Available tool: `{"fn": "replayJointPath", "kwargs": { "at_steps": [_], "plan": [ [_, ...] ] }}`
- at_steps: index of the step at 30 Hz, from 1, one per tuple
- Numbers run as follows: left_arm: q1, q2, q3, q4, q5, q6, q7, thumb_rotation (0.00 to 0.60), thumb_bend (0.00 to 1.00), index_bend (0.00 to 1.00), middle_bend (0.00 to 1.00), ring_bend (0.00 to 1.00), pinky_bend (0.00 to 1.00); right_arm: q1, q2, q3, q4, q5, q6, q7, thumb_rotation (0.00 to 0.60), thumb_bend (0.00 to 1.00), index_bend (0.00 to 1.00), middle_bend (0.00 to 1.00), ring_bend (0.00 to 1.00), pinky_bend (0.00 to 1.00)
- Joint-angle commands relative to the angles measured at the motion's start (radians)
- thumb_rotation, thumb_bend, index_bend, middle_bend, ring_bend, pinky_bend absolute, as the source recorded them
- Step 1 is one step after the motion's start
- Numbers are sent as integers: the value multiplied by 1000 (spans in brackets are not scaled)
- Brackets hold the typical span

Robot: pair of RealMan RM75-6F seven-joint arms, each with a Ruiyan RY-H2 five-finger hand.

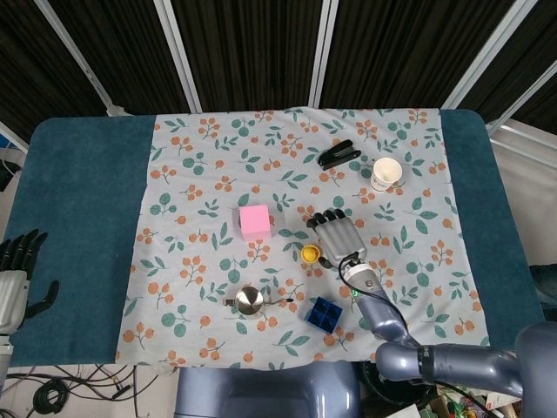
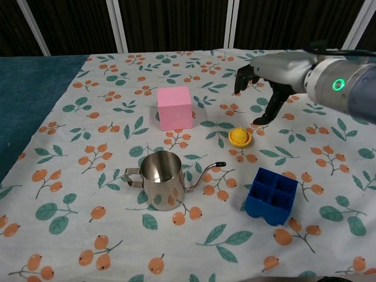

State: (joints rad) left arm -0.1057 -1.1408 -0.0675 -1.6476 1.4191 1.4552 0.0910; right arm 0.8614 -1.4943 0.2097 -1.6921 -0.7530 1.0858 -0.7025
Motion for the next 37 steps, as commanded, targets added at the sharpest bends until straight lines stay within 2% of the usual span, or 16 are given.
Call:
{"fn": "replayJointPath", "kwargs": {
  "at_steps": [1,8,12,15,21,26,30,37],
  "plan": [
    [1,-1,1,0,2,1,2,600,399,0,21,0,0,-93,161,-11,-151,-92,81,78,600,135,241,153,153,156],
    [3,-6,1,-2,4,10,14,600,399,0,21,0,0,-249,432,-67,-342,-257,184,205,600,143,187,100,127,156],
    [6,-10,1,-4,6,17,20,600,399,0,21,0,0,-342,523,-114,-365,-390,270,262,600,140,171,83,108,156],
    [7,-14,2,-4,12,23,25,600,399,0,21,0,0,-431,553,-175,-352,-512,358,297,600,135,163,73,97,156],
    [9,-20,3,-4,12,27,34,600,399,0,21,0,0,-585,521,-257,-243,-675,529,362,600,120,130,55,77,156],
    [9,-22,0,-2,10,30,37,600,399,0,21,0,0,-670,472,-285,-134,-717,601,410,600,117,127,53,74,156],
    [11,-22,0,-2,13,33,38,600,399,0,21,0,0,-714,426,-294,-62,-720,618,448,600,117,124,53,73,156],
    [10,-22,4,6,31,39,37,600,399,0,21,0,0,-733,364,-281,41,-692,564,489,600,117,102,44,57,156]
  ]
}}
